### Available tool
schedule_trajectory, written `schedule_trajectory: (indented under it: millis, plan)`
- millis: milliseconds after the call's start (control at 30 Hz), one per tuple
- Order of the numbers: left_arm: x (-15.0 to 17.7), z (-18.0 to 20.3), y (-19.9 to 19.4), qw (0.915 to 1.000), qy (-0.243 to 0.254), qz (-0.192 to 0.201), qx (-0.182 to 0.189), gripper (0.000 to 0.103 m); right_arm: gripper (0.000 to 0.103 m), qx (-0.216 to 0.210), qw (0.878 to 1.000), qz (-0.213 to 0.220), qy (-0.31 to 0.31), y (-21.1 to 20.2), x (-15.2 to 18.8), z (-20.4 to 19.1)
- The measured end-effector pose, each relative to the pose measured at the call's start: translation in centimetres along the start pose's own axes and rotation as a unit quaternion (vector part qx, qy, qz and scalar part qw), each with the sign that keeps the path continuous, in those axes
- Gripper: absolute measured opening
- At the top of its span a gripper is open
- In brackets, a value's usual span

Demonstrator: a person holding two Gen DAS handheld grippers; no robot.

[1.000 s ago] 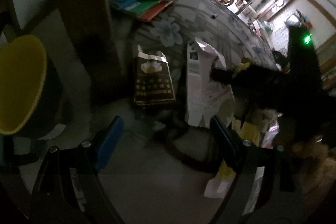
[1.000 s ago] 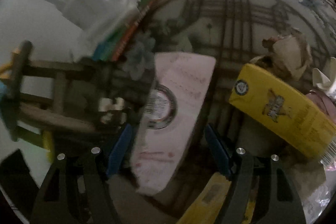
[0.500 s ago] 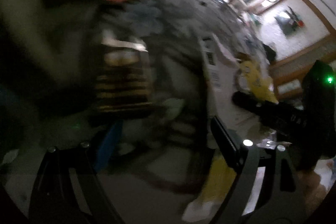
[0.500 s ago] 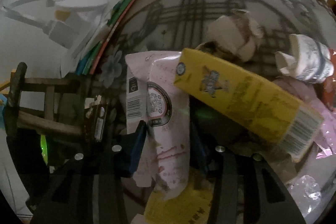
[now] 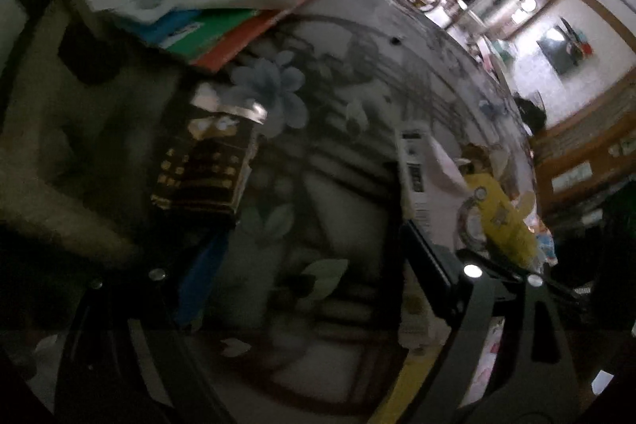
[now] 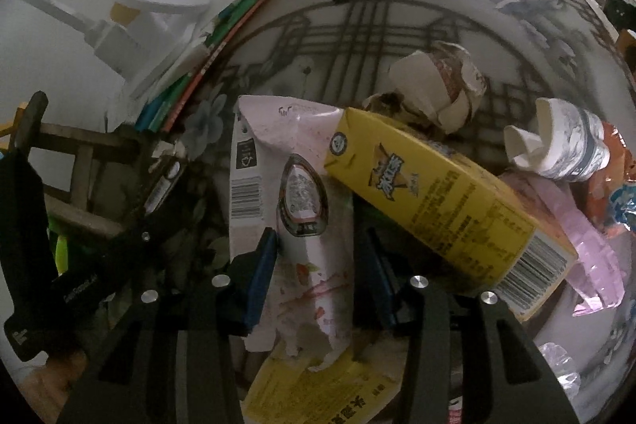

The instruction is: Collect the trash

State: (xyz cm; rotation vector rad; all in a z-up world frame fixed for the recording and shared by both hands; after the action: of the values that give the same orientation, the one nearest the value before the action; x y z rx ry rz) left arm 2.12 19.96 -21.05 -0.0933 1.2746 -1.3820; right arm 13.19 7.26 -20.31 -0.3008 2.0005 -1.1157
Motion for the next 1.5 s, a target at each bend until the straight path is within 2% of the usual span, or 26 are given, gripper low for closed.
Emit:
schedule_trajectory:
  millis: [200,300,367,533,667,767,933,1067,1133,1200,1267,1333,1400,1500]
  plan:
    - [-1.5,1.0,0.0,0.9991,0.041,0.003,0.008,0.086,0.044,-0.003,1.0,0.0,0.007,-0.1,0.0,0.3]
    - [-2.9,1.3,0.8,0.9975,0.067,-0.016,0.011,0.086,0.046,-0.004,1.0,0.0,0.01,0.0,0.1,0.3]
    - [-3.9,0.6,1.4,0.9958,0.088,-0.021,-0.016,0.091,0.046,-0.005,1.0,-0.001,0.01,0.0,0.1,0.3]
    - [-4.5,-1.0,3.0,0.9899,0.114,-0.038,-0.075,0.091,0.046,-0.011,1.0,-0.005,0.011,0.3,0.3,0.2]
    - [-3.8,-1.9,4.7,0.9864,0.116,-0.068,-0.094,0.091,0.046,-0.015,1.0,-0.007,0.014,0.5,0.4,0.2]
    - [-2.7,-1.5,5.6,0.9908,0.082,-0.091,-0.059,0.092,0.046,-0.017,1.0,-0.006,0.019,0.6,0.4,0.5]
    - [-1.4,2.2,5.3,0.9912,0.094,-0.091,0.019,0.091,0.047,-0.014,1.0,-0.004,0.024,0.2,0.5,1.7]
    - [-1.5,3.4,4.2,0.9918,0.097,-0.077,0.033,0.091,0.051,0.001,1.0,-0.005,0.021,-0.3,0.8,3.3]
    - [-2.2,3.6,3.6,0.991,0.12,-0.058,0.012,0.092,0.052,0.003,1.0,-0.004,0.023,-0.5,1.0,3.7]
    - [-3.5,2.9,3.5,0.9839,0.167,-0.038,-0.052,0.092,0.053,0.003,1.0,-0.003,0.023,-0.6,1.1,3.8]
    - [-4.4,1.8,3.9,0.9757,0.19,-0.043,-0.1,0.097,0.053,0.003,1.0,-0.003,0.023,-0.6,1.2,3.7]
    - [-4.7,0.1,4.6,0.964,0.209,-0.064,-0.151,0.097,0.053,0.002,1.0,-0.003,0.025,-0.6,1.3,3.7]
    - [-4.9,-0.9,4.7,0.9552,0.223,-0.063,-0.184,0.097,0.053,0.0,1.0,-0.003,0.026,-0.6,1.5,3.7]
    - [-4.9,-2.0,5.0,0.9456,0.238,-0.056,-0.214,0.097,0.053,-0.002,1.0,-0.004,0.027,-0.5,1.5,3.6]
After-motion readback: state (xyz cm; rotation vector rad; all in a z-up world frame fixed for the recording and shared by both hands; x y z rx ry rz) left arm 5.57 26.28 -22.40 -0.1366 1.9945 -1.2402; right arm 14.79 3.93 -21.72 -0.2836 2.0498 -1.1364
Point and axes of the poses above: each gripper's, at about its wrist camera, not at the fingertips, and y roughly the way its jaws point, z to its right, x to its underside, the point moved 6 cm from there along y, roughly the way its jaws point, and after that the axes turned 15 degrees about z, right-handed, at the moved point
